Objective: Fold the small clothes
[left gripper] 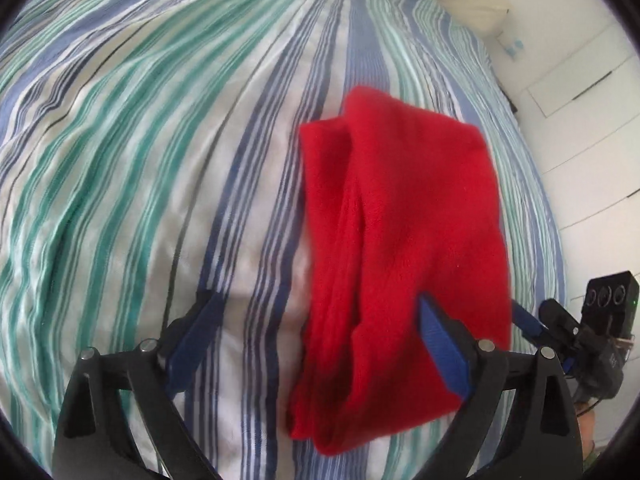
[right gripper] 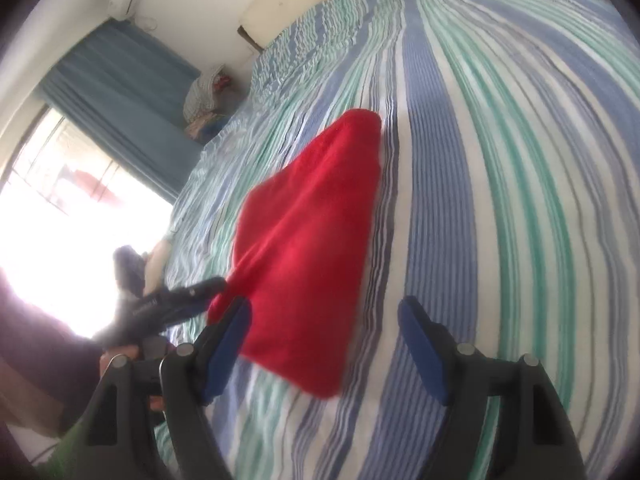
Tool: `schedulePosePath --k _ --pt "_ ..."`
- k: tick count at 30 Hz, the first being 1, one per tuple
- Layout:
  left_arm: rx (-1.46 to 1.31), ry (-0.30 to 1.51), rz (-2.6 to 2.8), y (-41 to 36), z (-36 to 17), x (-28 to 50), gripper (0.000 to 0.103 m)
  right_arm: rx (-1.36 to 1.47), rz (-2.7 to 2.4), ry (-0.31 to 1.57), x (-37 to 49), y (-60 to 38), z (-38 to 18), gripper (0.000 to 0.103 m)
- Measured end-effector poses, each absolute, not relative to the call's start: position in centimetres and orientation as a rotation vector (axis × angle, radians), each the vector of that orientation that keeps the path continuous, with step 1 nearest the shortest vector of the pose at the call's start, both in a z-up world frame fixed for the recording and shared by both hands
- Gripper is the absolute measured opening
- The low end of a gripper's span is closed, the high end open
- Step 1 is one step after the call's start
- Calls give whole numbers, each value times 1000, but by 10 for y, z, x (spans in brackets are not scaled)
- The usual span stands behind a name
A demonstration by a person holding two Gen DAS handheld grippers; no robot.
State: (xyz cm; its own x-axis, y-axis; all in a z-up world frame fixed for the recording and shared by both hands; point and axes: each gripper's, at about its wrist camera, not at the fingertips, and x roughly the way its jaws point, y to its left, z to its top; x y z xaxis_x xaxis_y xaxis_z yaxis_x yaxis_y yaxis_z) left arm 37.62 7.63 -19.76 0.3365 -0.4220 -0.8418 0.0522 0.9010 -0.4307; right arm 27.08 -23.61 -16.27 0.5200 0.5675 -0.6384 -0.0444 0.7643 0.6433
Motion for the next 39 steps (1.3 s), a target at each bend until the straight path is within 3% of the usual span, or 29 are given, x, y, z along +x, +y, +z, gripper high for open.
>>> schedulePosePath --k 2,3,4,5,6,7,9,16,19,22,23,26,29,32,34,36,39 --pt "-330 1180 -338 67 -197 376 90 679 410 1023 298 -227 -184 75" --pt "-325 1188 -369 62 -199 376 56 693 417 1050 307 -220 -195 75" --pt "-343 1222 -420 55 -203 378 32 701 441 1070 314 -210 -205 74" --pt "-337 1241 -411 52 -203 379 25 688 469 1089 319 -199 -212 67" --pt "-309 1226 -399 49 -199 380 23 638 479 1101 321 -187 -214 41" --pt "-289 1215 -400 46 -192 377 22 558 460 1114 322 -175 -213 35" --pt "-297 1172 -432 40 -172 377 21 487 438 1080 322 -167 -198 29" --pt "-291 951 -593 -3 -68 358 21 375 488 858 316 -202 -81 28" --pt "-283 949 -647 -28 -58 348 24 358 489 803 300 -226 -40 28" --pt "-224 1023 -605 -44 -88 322 49 376 467 820 274 -250 -36 31" --pt "-186 1049 -563 -47 -104 309 63 381 449 845 265 -260 -45 36" --pt "-10 1078 -440 -49 -147 251 65 328 328 970 222 -288 -95 68" --pt "124 1026 -371 -44 -157 185 69 193 196 1060 156 -312 -139 69" --pt "228 925 -276 -45 -142 134 99 198 153 1057 88 -327 -150 69" --pt "288 846 -213 -53 -126 116 101 192 119 1039 53 -327 -145 70" --pt "305 814 -187 -61 -106 102 102 173 95 1015 33 -319 -134 82" --pt "263 802 -153 -65 -85 94 102 134 76 966 16 -301 -111 91"
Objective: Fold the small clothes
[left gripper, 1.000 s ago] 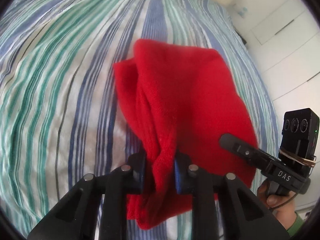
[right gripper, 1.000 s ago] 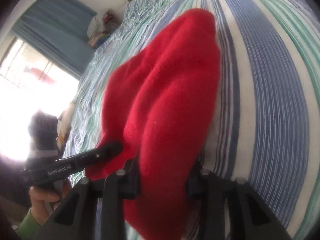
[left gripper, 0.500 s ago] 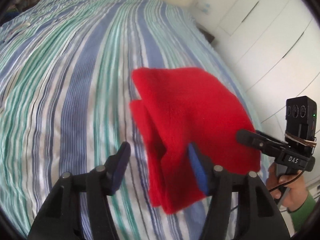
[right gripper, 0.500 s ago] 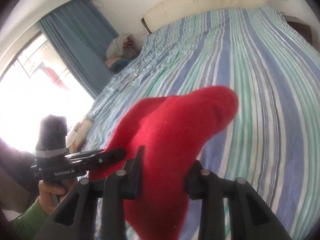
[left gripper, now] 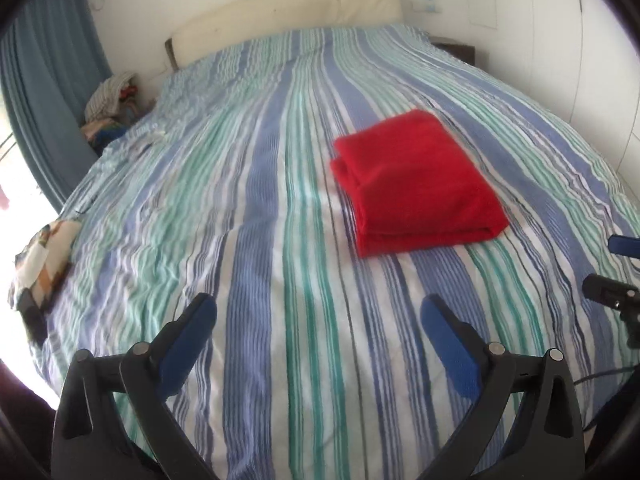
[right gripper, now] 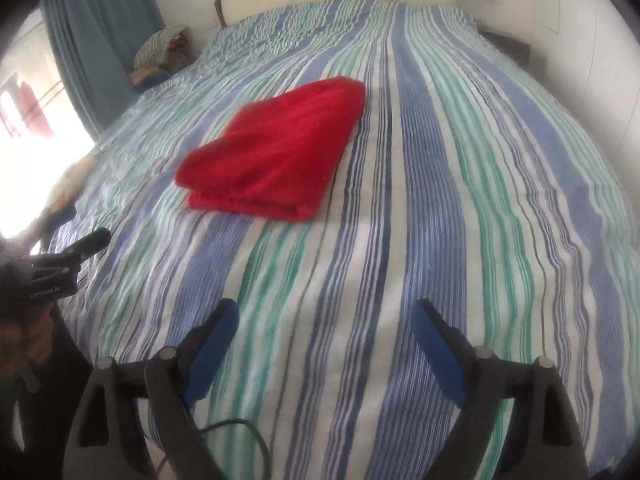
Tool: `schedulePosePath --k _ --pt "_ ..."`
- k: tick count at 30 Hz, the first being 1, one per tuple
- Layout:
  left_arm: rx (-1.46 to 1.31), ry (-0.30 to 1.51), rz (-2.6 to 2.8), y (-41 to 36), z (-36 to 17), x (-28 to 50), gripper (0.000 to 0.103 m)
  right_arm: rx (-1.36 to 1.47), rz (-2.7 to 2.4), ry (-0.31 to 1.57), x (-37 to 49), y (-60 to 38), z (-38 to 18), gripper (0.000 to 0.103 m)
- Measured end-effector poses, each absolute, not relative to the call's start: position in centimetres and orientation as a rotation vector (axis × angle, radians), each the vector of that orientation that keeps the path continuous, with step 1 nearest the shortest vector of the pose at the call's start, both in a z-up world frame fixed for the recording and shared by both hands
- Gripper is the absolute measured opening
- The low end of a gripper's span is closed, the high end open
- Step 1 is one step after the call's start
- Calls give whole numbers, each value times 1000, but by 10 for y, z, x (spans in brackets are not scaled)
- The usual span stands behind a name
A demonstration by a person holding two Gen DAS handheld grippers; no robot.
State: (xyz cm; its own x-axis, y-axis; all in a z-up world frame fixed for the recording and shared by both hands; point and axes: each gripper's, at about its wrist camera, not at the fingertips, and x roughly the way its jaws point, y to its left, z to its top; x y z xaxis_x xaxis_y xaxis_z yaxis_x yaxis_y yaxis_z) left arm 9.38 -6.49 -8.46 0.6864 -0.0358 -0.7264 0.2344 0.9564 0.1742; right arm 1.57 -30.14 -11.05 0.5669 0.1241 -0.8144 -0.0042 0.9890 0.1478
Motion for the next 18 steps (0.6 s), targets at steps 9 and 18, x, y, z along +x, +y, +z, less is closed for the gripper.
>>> schedulePosePath --k 9,18 --pt "177 843 -87 -59 -58 77 102 18 38 932 3 -256 -56 101" --pt "156 862 -79 -54 -52 74 102 -16 5 935 -9 -235 -35 101"
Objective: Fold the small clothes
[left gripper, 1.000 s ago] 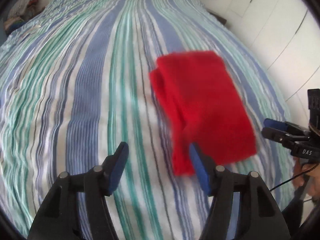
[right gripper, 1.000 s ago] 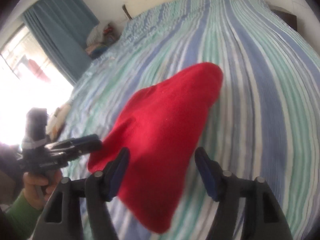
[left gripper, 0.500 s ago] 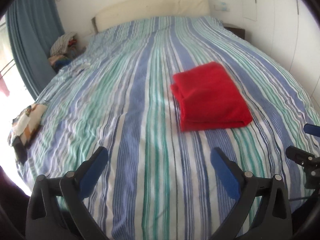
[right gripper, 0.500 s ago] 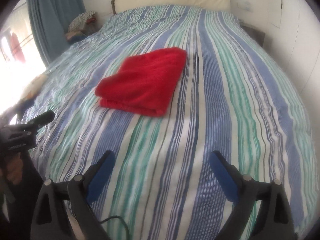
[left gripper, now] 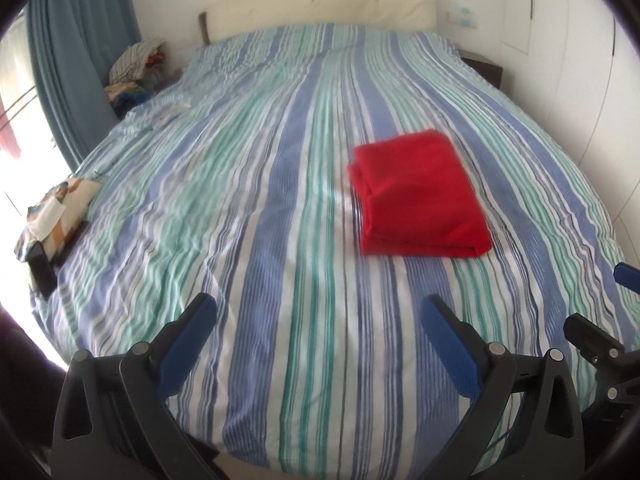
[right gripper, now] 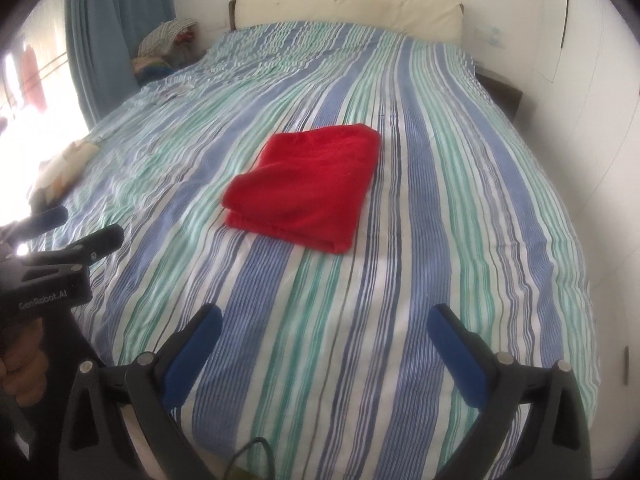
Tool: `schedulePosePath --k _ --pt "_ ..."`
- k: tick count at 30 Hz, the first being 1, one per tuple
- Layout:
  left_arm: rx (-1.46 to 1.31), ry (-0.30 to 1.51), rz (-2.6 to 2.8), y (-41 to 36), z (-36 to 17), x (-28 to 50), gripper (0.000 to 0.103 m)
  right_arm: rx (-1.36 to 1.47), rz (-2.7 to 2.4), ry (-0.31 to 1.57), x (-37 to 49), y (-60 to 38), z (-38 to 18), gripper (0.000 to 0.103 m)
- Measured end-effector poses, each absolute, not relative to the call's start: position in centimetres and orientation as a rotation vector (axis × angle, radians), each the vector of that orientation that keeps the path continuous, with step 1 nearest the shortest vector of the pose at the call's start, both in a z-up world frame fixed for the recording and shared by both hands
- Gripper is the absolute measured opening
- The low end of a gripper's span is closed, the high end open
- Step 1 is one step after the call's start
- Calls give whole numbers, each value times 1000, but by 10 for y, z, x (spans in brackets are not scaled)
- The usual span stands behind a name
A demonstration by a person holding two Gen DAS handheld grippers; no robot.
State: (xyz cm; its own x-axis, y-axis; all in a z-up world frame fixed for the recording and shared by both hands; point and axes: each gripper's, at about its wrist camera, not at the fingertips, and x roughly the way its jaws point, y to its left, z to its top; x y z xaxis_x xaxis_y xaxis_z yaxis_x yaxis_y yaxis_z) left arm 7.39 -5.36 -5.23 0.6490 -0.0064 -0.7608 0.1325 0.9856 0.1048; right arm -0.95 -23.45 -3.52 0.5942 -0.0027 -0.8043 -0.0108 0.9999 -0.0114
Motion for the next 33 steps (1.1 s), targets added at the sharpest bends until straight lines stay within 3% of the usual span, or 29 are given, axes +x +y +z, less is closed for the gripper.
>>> schedulePosePath --k 33 --pt "152 852 -99 -58 -14 65 103 -47 -61 850 -18 -210 21 102"
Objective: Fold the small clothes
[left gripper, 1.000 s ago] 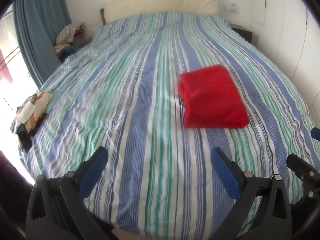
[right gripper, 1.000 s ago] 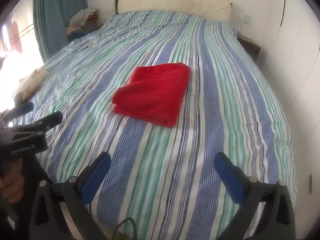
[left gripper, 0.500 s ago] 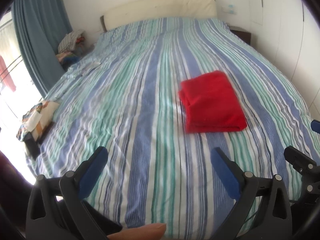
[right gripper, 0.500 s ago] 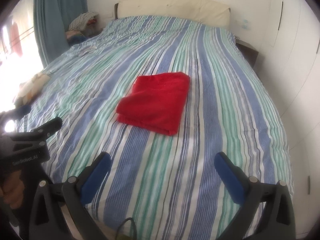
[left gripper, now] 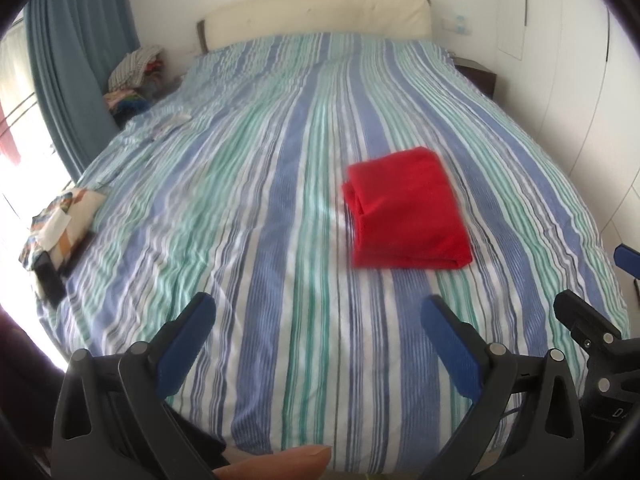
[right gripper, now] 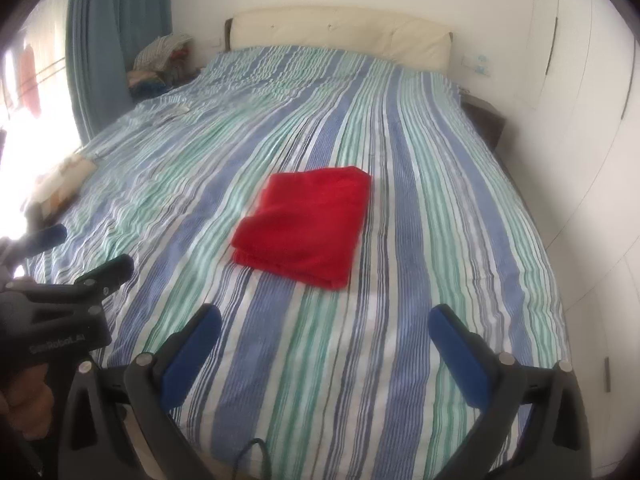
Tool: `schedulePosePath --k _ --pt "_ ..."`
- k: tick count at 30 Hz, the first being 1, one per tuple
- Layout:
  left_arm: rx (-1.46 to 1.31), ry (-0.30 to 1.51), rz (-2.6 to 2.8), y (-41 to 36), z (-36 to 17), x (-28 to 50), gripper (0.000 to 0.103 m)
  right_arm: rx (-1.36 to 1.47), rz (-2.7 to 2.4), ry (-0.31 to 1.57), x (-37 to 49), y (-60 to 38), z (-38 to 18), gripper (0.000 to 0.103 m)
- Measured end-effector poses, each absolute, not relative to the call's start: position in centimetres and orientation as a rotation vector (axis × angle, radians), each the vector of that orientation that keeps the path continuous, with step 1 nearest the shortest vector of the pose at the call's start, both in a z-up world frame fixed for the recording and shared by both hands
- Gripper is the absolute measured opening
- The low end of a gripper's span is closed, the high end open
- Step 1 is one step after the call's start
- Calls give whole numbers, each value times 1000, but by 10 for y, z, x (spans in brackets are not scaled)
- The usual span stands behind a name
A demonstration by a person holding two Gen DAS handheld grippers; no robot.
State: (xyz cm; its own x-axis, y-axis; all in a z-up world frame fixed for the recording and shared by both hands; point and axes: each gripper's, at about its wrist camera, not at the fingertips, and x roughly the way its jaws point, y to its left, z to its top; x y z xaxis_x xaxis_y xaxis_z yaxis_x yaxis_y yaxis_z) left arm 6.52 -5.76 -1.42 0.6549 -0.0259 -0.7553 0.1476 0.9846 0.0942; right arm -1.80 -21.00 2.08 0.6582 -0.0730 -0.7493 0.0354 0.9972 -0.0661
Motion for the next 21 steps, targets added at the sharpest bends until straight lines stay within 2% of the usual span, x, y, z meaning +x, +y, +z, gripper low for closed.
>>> schedulePosePath --k 21 --pt "137 866 -72 -61 -12 65 102 -59 -98 867 -15 -214 27 102"
